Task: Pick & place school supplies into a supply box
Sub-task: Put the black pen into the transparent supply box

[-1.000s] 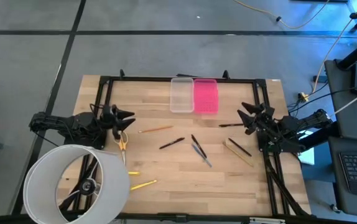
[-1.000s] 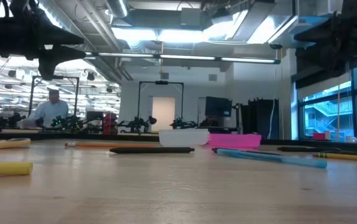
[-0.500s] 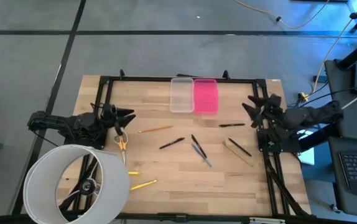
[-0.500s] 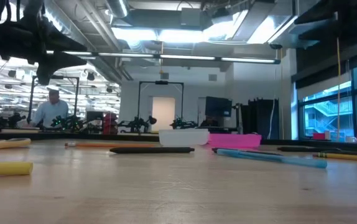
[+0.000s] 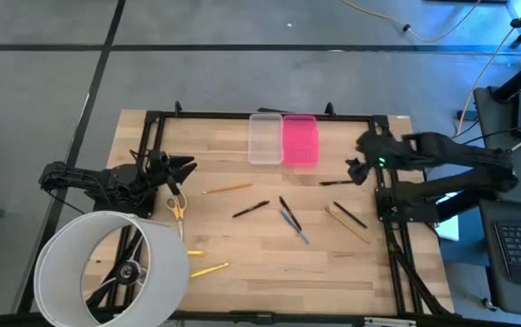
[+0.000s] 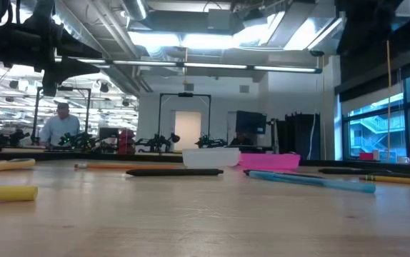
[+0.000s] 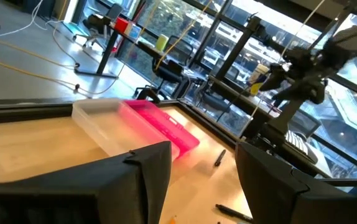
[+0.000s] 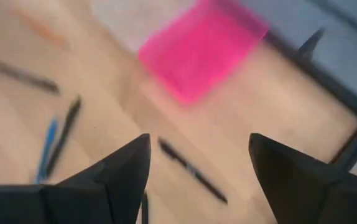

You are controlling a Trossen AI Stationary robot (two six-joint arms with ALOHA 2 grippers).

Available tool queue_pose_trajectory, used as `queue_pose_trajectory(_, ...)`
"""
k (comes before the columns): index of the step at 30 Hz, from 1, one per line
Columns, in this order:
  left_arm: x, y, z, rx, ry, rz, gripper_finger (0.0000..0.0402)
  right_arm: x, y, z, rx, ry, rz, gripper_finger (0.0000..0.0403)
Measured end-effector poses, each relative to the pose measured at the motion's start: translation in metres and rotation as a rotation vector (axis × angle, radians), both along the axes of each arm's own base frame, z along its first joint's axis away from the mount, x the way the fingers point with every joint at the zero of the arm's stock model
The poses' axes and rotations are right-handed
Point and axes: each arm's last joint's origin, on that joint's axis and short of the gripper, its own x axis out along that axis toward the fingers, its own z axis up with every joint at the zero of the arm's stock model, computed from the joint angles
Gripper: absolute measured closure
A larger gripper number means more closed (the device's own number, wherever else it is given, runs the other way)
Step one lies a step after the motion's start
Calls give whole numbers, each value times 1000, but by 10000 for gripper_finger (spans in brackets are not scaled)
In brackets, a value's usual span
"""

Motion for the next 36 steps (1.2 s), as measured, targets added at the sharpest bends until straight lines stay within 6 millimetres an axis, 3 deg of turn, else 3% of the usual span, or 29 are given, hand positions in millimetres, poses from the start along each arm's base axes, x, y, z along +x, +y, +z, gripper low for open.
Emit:
queue_pose_trajectory(5,0,0,0,0,0,0,231,34,-20,-26,85,213,209,128)
queue_pose_trajectory(11,0,0,0,-12,-6,-1,231,66,-32,-55,17,463,597,128)
queue_pose_trajectory(18,0,0,-1,-13,-2,-1,231,94,-37,-92,95,537,665,129)
queue_pose_trajectory(21,1,0,-1,-14,2,-2,231,95,-34,-115,89,531,682,138)
queue_pose_trajectory(28,0,0,-1,-9,5,0,231,74,-27,-157,78,498,665,171)
queue_pose_trajectory(36,0,0,-1,8,15,9,231,68,-27,-174,54,459,660,180)
